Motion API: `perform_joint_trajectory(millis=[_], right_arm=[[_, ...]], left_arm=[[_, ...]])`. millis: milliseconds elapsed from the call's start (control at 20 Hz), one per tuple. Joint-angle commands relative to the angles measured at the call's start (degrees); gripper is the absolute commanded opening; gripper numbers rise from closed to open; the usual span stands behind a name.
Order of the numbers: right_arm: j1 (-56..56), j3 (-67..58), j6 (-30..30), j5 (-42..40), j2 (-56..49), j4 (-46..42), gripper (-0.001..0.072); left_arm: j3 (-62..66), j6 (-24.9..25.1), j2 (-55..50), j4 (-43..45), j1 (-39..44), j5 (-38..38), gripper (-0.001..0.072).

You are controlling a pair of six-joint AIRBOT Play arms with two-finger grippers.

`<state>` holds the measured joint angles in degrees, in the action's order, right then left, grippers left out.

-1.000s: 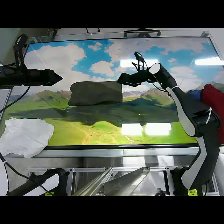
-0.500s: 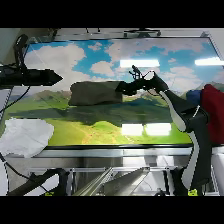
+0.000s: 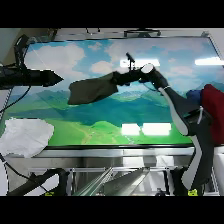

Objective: Fold the shirts.

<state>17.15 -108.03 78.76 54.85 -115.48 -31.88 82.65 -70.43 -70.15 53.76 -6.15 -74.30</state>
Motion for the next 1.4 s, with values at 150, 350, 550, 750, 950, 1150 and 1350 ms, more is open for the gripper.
perform_joint_trajectory(millis=[150, 350, 550, 750, 950, 1150, 1350], right_arm=[[-16.2, -1.7, 17.8, -1.7, 17.9, -14.6, 0.0021], [-34.7, -1.7, 32.8, 11.6, 27.9, -22.8, 0.0021], [-49.5, 1.9, 38.9, 35.3, 34.6, -45.3, 0.002], [-57.4, 22.4, 40.1, 37.1, 46.4, -60.4, 0.0021], [-62.8, 51.1, 44.9, 22.4, 58.0, -60.5, 0.0024], [-64.9, 64.4, 45.0, 16.9, 60.0, -60.5, 0.0196], [-64.8, 56.8, 29.1, 18.6, 59.2, -55.6, 0.0702]], left_arm=[[0.0, -0.6, 0.0, 0.0, -0.1, -0.8, 0.0028], [0.0, -0.6, 0.0, 0.0, -0.1, -2.4, 0.0027], [0.0, -0.6, 0.0, 0.0, -0.1, -2.7, 0.0027], [0.0, -0.5, 0.0, 0.0, -0.1, -2.8, 0.0027], [0.0, -0.6, 0.0, 0.0, -0.1, -2.8, 0.0027], [0.0, -0.6, 0.0, 0.0, -0.1, -3.3, 0.0027], [0.0, -0.6, 0.0, 0.0, -0.1, -3.3, 0.0027]])
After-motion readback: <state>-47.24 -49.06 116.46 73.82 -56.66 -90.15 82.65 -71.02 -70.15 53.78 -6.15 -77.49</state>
